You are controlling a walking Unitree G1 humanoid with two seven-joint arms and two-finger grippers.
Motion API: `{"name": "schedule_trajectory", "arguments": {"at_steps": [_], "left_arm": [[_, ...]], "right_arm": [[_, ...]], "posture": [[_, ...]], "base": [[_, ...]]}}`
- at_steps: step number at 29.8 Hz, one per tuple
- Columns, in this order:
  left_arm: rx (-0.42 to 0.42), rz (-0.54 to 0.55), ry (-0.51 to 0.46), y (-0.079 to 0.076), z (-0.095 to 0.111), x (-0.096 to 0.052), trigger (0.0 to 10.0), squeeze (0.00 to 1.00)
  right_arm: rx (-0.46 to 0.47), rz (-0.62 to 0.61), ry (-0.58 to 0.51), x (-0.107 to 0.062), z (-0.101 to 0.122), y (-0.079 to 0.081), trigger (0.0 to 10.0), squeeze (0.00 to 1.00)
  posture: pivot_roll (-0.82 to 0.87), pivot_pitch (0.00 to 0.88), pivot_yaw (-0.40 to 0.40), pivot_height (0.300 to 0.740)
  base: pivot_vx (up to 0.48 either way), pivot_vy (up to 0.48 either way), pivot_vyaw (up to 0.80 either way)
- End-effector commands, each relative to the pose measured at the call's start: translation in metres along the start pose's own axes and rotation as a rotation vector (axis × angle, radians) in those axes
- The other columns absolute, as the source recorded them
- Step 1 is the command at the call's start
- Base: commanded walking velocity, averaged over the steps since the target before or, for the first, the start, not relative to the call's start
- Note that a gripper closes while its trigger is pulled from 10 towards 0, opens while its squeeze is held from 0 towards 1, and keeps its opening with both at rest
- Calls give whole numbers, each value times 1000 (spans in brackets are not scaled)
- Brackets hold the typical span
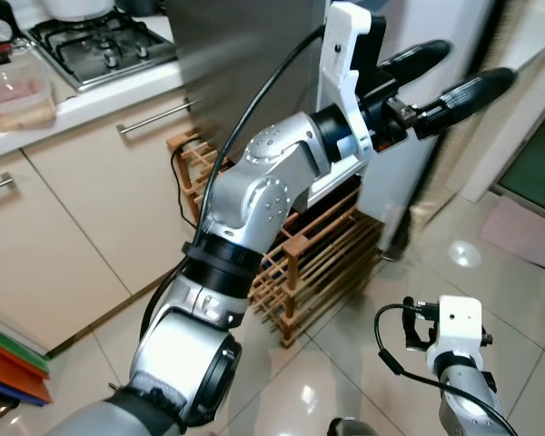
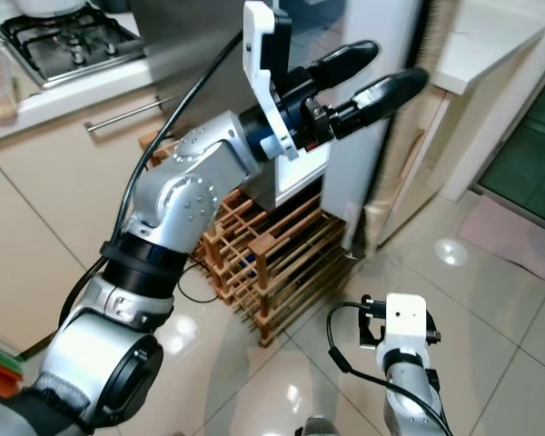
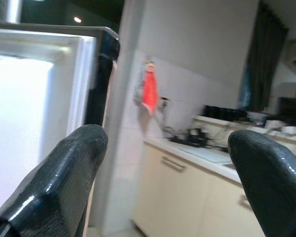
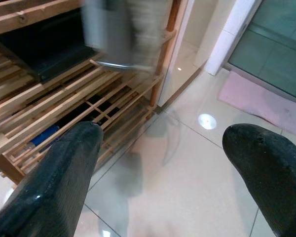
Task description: Restocking fridge
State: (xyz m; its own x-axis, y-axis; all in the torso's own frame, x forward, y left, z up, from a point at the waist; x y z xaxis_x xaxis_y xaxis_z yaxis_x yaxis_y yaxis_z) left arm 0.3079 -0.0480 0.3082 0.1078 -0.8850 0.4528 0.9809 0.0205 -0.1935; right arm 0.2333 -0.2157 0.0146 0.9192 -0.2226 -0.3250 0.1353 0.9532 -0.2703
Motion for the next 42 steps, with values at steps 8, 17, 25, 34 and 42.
{"name": "schedule_trajectory", "arguments": {"at_steps": [8,17,25,34,42], "left_arm": [[133,504,140,60,-35,-77,10000,0],[368,1141,61,88,-24,-185,10000,0],[521,1312,186,66,-53,-247,10000,0],[516,1389,203,68,-63,-258,10000,0],[511,1453,202,79,-59,-257,10000,0]], "right_arm": [[-38,71,-123,12,23,13,10000,0],[-54,-6,-329,17,73,5,10000,0],[-49,-65,-496,25,126,-7,10000,0],[-38,-42,-572,31,155,-6,10000,0],[-29,-28,-562,31,152,-1,10000,0]], "posture": [[-203,16,59,740],[-178,0,50,740],[-158,0,37,740],[-150,0,28,740],[-157,0,32,740]], "base": [[0,0,0],[0,0,0],[0,0,0],[217,-302,0],[280,-387,0]]}}
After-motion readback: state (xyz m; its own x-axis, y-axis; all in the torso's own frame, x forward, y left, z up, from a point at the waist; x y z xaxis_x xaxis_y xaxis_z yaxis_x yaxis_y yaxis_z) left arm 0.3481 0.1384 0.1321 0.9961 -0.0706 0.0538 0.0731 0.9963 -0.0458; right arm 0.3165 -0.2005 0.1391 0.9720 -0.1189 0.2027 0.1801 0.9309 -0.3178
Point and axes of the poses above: a point about 5 cm out from each wrist's last joint towards the gripper, its own x axis pointing out of the wrist towards the gripper, its own z axis along the axis of the wrist's last joint, y = z × x, the point moved 3 cm from there along x, pointing out of the wrist towards the gripper, and after that the axes turned 6 degrees about -x, right-handed, at the moved point
